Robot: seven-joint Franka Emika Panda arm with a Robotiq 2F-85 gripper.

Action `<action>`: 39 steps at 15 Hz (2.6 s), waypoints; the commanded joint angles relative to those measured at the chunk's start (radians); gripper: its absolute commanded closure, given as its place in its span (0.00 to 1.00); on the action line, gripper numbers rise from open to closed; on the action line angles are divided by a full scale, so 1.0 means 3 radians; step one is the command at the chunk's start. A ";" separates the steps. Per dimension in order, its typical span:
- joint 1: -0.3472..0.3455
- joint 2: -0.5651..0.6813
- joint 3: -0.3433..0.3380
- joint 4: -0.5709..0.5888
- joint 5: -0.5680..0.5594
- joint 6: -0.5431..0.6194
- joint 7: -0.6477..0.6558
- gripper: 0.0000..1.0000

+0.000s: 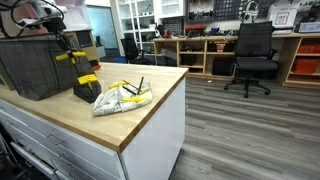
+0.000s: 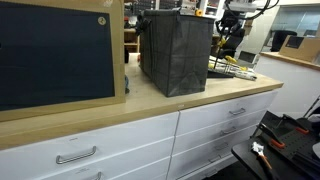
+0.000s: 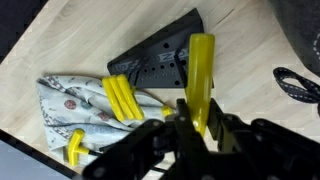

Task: Remove one black object from the stand, then turn the stand to the right

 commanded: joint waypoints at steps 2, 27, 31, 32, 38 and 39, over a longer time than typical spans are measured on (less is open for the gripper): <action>-0.0129 -0.0188 -0.0023 -0.0004 0.0014 0.0026 0.0007 0.94; -0.0640 -0.0147 -0.0275 -0.0329 -0.2585 0.0745 -0.0116 0.94; -0.0565 -0.0192 -0.0251 -0.0758 -0.3189 0.0784 -0.0138 0.94; -0.0546 -0.0188 -0.0244 -0.0832 -0.3336 0.0785 -0.0150 0.94; -0.0490 -0.0108 -0.0237 -0.1137 -0.4541 0.0820 -0.0028 0.94; -0.0487 -0.0101 -0.0235 -0.1168 -0.4763 0.0837 0.0005 0.94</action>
